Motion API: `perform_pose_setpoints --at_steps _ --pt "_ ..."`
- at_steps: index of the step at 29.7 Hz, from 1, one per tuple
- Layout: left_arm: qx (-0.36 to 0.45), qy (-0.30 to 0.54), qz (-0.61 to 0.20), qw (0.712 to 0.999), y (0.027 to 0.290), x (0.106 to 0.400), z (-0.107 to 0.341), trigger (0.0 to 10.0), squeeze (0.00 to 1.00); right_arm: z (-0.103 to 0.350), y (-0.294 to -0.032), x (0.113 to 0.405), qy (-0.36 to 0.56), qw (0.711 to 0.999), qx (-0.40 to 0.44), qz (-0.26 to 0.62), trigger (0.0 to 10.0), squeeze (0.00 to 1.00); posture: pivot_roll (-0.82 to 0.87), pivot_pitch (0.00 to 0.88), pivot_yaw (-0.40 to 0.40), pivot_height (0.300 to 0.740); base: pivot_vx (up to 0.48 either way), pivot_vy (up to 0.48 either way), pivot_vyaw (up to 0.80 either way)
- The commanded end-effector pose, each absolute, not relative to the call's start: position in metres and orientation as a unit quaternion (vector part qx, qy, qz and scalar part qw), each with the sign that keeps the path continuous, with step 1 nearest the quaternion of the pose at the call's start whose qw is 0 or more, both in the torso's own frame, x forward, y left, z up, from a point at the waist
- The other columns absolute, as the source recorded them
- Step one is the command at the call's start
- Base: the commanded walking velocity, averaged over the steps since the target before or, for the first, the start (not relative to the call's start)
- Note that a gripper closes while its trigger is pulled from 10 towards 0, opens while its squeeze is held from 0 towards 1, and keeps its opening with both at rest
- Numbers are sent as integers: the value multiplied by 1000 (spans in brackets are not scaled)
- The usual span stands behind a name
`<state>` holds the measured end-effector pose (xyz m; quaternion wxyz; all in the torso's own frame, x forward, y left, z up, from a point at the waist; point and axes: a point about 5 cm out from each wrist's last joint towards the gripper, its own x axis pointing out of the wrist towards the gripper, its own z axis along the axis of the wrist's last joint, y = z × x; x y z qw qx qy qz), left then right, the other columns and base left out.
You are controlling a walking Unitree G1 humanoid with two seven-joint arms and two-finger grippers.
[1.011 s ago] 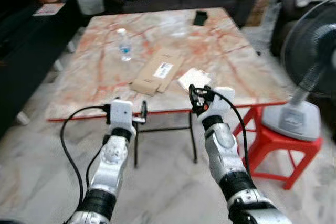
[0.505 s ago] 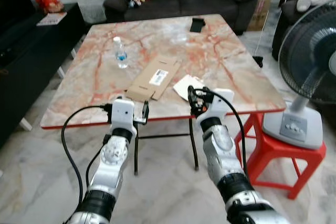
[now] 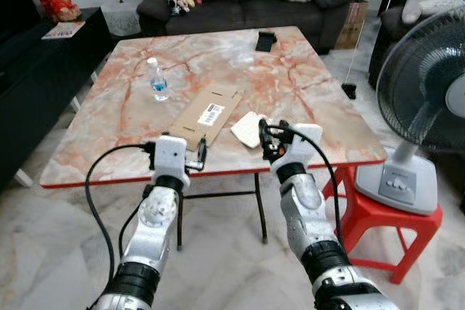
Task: Picking trash to rubbish bin
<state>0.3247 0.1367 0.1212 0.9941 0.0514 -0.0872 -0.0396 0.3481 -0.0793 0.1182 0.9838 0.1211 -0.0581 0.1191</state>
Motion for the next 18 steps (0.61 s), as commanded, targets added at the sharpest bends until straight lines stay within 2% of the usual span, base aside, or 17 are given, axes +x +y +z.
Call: perform_pose_setpoints --at_steps 1,8,10,11,12,13,18 --pt "46 -97 -37 994 137 326 127 10000 0 124 -77 349 -67 983 116 123 10000 0 82 0 34 740 285 0 0" --pt "47 -97 -38 993 138 324 127 10000 0 123 -77 349 -63 984 119 118 10000 0 86 0 35 740 289 0 731" --pt "48 -98 -37 993 138 324 128 10000 0 122 -77 350 -59 983 128 116 10000 0 90 0 34 740 289 0 0" --pt "48 -98 -37 993 139 324 127 10000 0 121 -76 349 -58 982 136 118 10000 565 91 0 33 740 292 0 0" --pt "48 -97 -37 993 139 324 127 10000 0 121 -76 349 -58 982 138 118 10000 565 91 0 33 740 292 0 0" --pt "48 -97 -37 993 139 324 127 10000 0 121 -76 348 -58 981 140 118 10000 1000 93 0 33 740 285 0 0" --pt "48 -98 -37 993 138 324 128 10000 0 120 -77 349 -55 982 139 115 10000 1000 99 0 32 740 289 0 0"
